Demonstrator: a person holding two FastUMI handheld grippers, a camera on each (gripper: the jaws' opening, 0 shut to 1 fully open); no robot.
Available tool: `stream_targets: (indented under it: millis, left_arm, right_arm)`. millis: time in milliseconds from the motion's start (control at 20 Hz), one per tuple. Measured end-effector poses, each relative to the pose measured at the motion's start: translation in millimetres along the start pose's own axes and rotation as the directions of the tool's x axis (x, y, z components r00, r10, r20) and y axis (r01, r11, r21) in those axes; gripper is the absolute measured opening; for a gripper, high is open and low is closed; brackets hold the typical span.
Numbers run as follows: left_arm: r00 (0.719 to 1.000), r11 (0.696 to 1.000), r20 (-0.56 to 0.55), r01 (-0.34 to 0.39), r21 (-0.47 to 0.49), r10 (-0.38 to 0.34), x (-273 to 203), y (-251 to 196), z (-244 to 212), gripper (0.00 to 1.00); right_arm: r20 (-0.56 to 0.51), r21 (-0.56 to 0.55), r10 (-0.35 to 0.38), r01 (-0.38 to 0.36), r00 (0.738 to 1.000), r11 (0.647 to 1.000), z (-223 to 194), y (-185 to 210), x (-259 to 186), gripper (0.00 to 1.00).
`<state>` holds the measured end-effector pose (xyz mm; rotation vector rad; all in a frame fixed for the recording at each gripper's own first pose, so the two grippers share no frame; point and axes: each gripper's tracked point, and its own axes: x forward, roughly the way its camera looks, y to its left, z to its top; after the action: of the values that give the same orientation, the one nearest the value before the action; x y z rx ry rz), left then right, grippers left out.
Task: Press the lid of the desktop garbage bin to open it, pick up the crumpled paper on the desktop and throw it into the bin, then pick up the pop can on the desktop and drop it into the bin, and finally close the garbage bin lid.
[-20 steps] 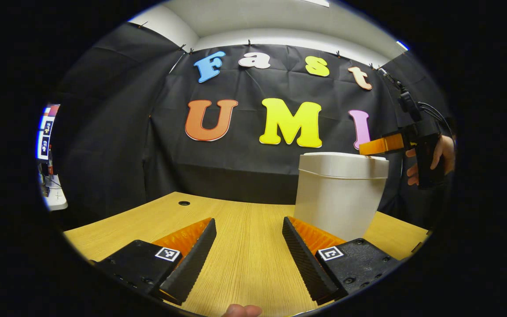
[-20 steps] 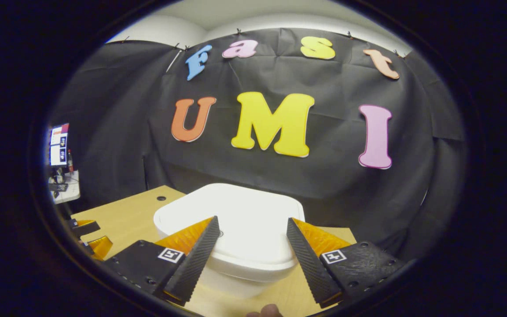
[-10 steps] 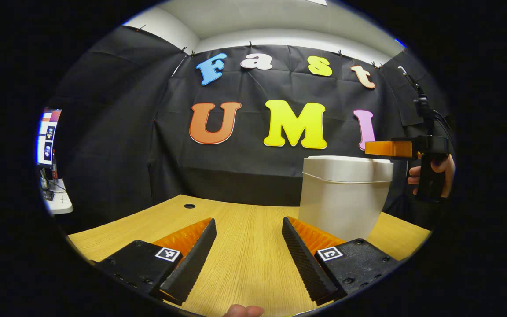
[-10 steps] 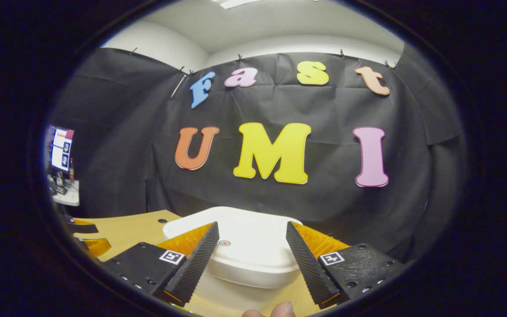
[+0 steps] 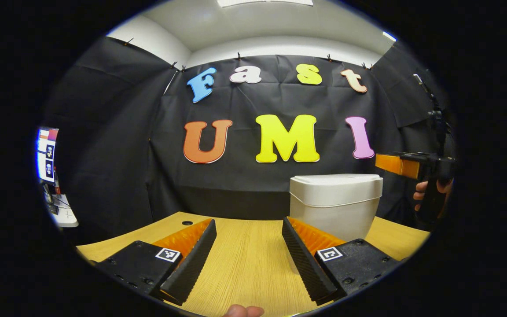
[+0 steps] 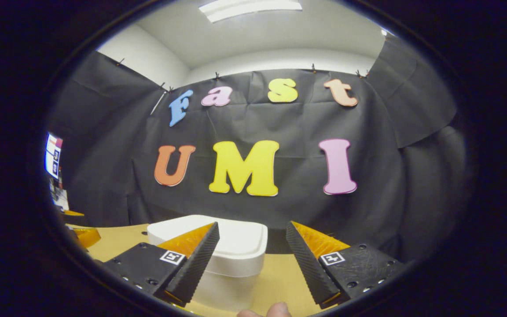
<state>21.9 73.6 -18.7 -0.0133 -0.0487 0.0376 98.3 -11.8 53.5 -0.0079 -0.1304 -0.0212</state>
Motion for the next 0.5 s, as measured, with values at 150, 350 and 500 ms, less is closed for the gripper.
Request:
stream_targets:
  millis: [150, 350, 500]
  left_arm:
    - [0.999, 1.0, 0.026, 0.018, 0.023, -0.019, -3, -18, 12, 0.96]
    - [0.997, 0.998, 0.025, 0.066, 0.013, -0.066, -14, -47, 10, 0.96]
    - [0.998, 0.998, 0.014, 0.057, 0.013, -0.058, -19, -52, 4, 0.97]
  right_arm:
    - [0.004, 0.06, -0.046, 0.046, 0.999, 0.997, -6, -21, -25, 0.95]
    - [0.033, 0.02, -0.104, 0.104, 0.994, 0.994, -7, -41, -55, 0.95]
    - [0.026, 0.003, -0.086, 0.085, 0.996, 0.996, -13, -29, -75, 0.96]
